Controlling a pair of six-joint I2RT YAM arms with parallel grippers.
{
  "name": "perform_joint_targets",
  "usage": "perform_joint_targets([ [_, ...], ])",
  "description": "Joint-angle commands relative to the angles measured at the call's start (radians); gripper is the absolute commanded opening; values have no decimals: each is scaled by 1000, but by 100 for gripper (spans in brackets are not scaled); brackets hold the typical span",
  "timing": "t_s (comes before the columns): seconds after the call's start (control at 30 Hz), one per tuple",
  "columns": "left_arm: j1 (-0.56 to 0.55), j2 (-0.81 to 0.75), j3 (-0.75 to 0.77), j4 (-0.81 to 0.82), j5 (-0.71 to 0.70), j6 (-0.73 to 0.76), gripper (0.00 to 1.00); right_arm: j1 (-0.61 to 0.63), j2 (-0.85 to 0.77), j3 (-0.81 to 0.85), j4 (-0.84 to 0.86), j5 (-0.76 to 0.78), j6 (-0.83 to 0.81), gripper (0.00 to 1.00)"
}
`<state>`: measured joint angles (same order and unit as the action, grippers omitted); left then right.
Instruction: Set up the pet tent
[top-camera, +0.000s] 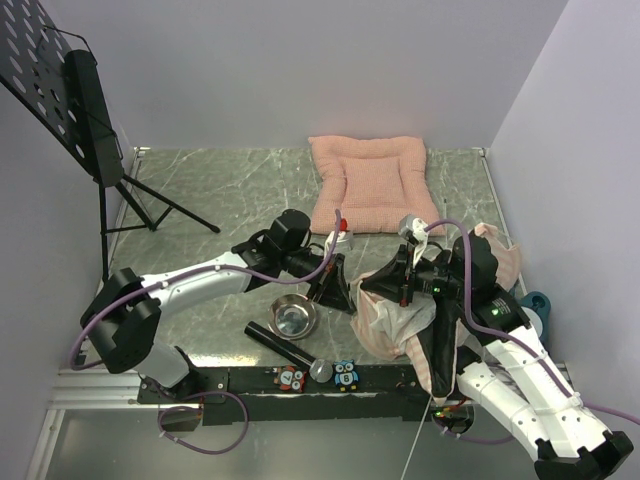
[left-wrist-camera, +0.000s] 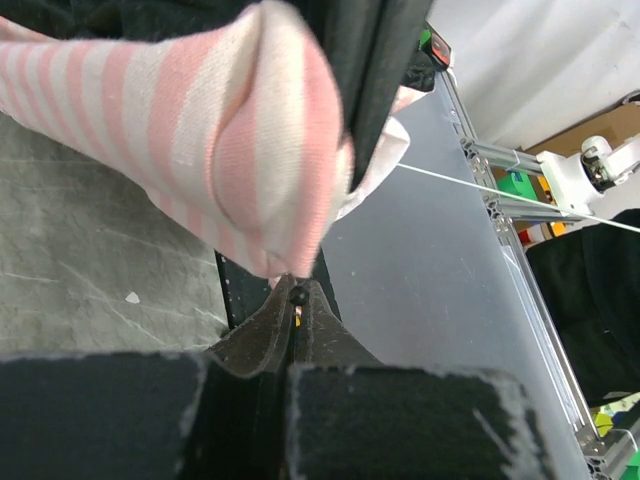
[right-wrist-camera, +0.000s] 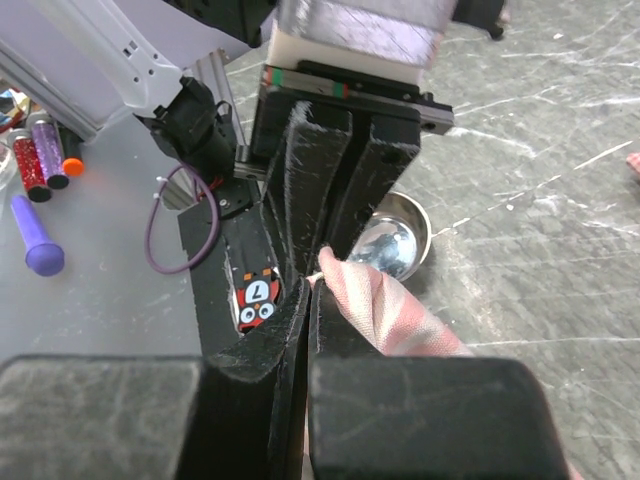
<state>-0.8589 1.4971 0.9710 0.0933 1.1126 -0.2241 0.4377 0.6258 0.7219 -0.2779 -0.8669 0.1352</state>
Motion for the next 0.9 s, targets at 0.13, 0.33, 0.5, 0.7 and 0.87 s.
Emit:
perform_joint_targets([
  [0.13, -51, 103, -9, -161, -23, 6, 1, -11, -40, 88, 375, -20, 58, 0],
  [0.33, -54, 104, 1, -145, -20, -7, 1, -11, -31, 80, 364, -32, 57, 0],
  [0.5, -77, 72, 26, -152, -37, -3, 1, -11, -20, 71, 341, -40, 41, 0],
  [0.7, -97, 71, 43, -155, -40, -8, 1, -10, -14, 74, 330, -50, 37, 0],
  [0.87, -97, 60, 41, -156, -49, -1, 1, -10, -17, 79, 304, -79, 23, 0],
])
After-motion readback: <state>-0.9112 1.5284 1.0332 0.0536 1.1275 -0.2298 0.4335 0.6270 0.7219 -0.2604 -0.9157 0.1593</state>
